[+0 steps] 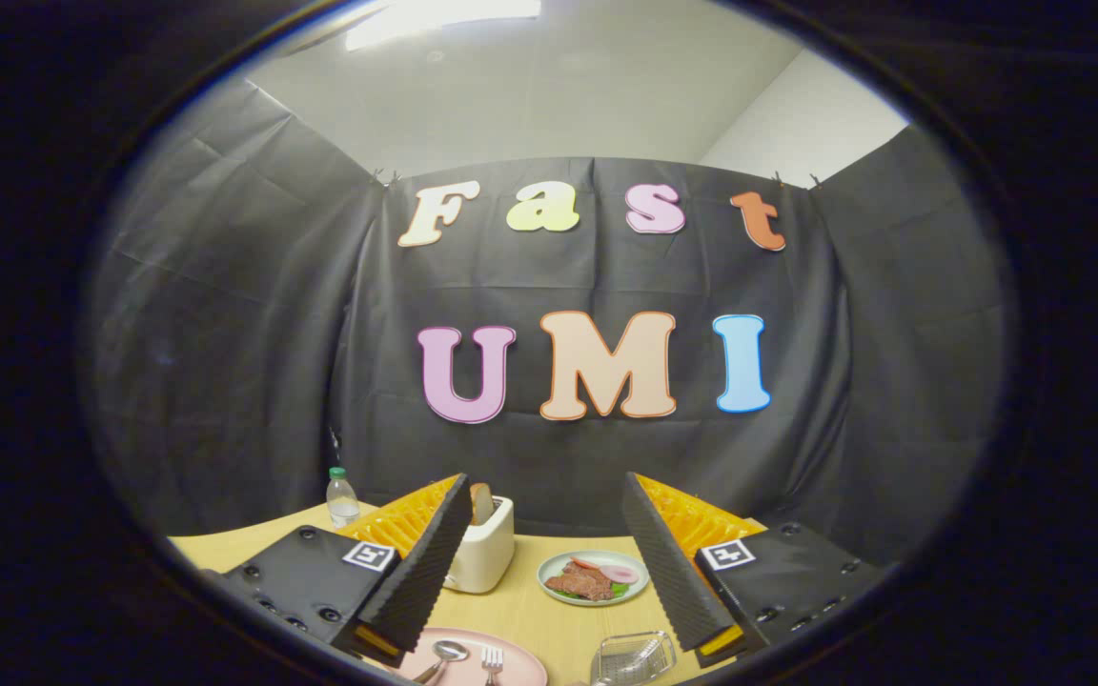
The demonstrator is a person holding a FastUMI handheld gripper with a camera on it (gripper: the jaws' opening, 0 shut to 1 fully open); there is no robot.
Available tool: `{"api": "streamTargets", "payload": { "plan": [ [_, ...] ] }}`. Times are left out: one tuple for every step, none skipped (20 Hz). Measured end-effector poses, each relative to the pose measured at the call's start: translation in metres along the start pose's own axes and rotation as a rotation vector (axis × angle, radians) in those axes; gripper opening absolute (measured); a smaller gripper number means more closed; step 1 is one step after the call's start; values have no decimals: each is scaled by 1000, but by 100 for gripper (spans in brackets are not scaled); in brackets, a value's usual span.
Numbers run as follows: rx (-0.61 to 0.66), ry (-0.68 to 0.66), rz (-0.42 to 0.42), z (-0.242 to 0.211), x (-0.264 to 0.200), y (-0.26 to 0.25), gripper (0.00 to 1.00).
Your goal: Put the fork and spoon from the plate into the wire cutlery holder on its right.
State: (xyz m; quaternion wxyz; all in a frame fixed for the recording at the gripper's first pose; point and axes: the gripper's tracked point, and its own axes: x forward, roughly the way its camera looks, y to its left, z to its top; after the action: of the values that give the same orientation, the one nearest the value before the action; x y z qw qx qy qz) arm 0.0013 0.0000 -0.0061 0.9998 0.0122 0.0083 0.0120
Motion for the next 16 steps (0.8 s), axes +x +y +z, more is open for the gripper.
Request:
{"api": "streamTargets", "payload": {
  "plan": [
    [3,1,1,-1,-1,-1,100],
    [4,3,1,-2,0,-1,100],
    [4,5,2,-2,0,-1,100],
    [5,6,4,-2,1,-1,100],
    [5,7,5,-2,0,-1,100],
    [5,7,6,-2,1,-2,100],
    [5,9,8,-3,2,-1,100],
    [6,12,10,-4,2,-1,100],
    [6,14,13,-4,2,0,100],
    [7,13,15,-4,2,0,100],
    [8,12,17,-4,3,1,100],
    [9,10,19,-3,3,2,100],
    [10,11,22,-3,4,2,100],
    [10,13,25,-4,4,3,100],
    [11,16,27,-5,4,4,100],
    [14,18,33,-6,5,5,100]
  ]
}}
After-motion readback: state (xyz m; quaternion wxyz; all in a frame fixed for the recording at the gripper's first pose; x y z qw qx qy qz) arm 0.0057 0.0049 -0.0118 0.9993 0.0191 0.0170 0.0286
